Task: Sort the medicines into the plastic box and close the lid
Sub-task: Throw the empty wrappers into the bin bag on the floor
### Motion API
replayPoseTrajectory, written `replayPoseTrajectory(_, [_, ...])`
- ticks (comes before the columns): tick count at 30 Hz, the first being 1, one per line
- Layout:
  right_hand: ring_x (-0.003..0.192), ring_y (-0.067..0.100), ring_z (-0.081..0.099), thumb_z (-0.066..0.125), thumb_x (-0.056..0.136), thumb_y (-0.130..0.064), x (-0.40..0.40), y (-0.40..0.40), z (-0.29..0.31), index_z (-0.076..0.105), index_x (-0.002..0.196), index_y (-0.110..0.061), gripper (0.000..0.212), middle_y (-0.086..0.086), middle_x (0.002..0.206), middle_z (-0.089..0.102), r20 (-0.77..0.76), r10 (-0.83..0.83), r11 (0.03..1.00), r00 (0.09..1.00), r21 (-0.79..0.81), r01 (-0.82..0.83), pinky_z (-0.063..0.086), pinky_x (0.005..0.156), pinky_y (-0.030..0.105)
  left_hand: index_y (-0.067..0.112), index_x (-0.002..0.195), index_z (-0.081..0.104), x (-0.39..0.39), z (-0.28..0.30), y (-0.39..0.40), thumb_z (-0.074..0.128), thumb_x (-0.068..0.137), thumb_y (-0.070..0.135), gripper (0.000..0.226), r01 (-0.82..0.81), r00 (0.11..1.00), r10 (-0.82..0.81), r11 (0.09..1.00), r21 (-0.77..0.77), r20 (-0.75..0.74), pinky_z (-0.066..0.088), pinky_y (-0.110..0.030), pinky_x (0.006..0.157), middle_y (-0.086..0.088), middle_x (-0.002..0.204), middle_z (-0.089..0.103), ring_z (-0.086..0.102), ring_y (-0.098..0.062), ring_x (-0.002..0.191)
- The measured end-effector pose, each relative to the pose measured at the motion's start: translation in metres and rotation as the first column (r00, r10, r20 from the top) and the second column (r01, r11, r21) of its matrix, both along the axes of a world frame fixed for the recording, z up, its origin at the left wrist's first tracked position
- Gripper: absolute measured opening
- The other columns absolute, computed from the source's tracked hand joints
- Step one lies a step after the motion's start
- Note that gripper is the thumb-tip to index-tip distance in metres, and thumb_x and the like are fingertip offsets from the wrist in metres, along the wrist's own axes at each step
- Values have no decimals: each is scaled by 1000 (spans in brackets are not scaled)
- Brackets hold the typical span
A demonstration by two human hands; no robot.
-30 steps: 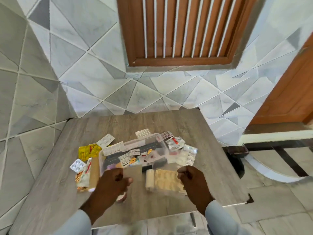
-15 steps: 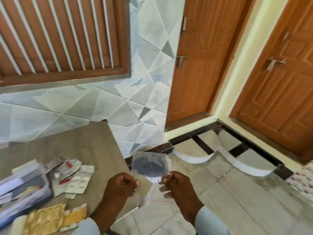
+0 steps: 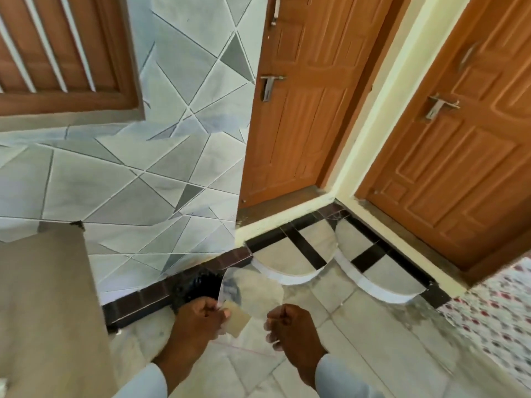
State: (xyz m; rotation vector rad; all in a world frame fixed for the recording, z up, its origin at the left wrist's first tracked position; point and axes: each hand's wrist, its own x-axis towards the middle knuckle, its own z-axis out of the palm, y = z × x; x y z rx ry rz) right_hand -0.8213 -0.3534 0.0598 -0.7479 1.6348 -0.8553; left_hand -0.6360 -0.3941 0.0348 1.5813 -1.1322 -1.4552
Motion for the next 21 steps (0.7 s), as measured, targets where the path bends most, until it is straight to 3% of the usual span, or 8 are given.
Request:
replayPoseTrajectory(3, [58,19,59,47,85,2,-17,-51,-1,64,84,-8,20,9,73,67,-52,36,999,998,-1,-36,46,53,26,7,69,60,-15,-2,-41,70,81,15,18,22,1000,-23,999,47,15,44,-17,44,1,51,58,52,-10,45])
replayPoseTrajectory(6, [62,19,59,48,87,-2,-25,-102,-12,66,84,-9,19,8,73,65,-70,76,997,995,11,-75,47,57,29,2,69,58,-22,-14,-84,76,75,21,27,-36,999,35,996,87,18,58,-41,61,-10,61,57,56,-23,59])
replayPoseTrajectory(8, [63,20,54,50,88,-3,-28,-133,-23,64,81,-9,17,8,72,61,-86,110,994,990,19,-109,45,56,28,8,63,52,-22,-31,-110,78,71,25,32,-58,998,55,993,100,31,58,-55,66,-14,65,52,56,-25,62])
replayPoseTrajectory(9, [64,21,52,52,88,-4,-28,-149,-29,64,79,-9,16,9,72,59,-105,123,992,987,28,-120,45,56,29,13,62,49,-23,-38,-121,78,70,25,33,-80,997,77,988,129,25,58,-55,65,-14,66,52,57,-28,63])
replayPoseTrajectory(11, [64,21,50,58,87,-12,-29,-190,-53,65,77,-6,14,8,69,58,-158,181,983,971,58,-174,46,60,34,16,63,48,-27,-52,-147,77,72,29,33,-160,986,151,970,185,64,58,-42,63,-16,69,52,58,-32,64])
replayPoseTrajectory(15, [61,20,46,63,72,-37,-27,-268,-118,60,61,-12,27,5,59,53,-210,287,954,935,150,-259,41,61,35,14,64,47,-29,-87,-197,61,88,29,32,-210,962,168,958,196,214,37,-15,50,-2,59,49,46,-12,54])
replayPoseTrajectory(20, [55,21,52,64,81,-20,-28,-332,-187,63,63,-5,23,8,59,59,-178,332,913,926,306,-269,44,57,35,18,76,60,-15,-162,-242,51,93,28,22,-326,901,202,898,294,385,46,-24,56,-5,78,66,61,-17,68])
replayPoseTrajectory(21, [55,22,52,64,80,-19,-29,-353,-233,60,66,-2,22,10,59,59,-160,362,890,918,351,-290,45,57,35,18,76,61,-14,-209,-258,51,92,27,21,-350,890,198,874,336,411,50,-30,60,-7,79,67,63,-20,70])
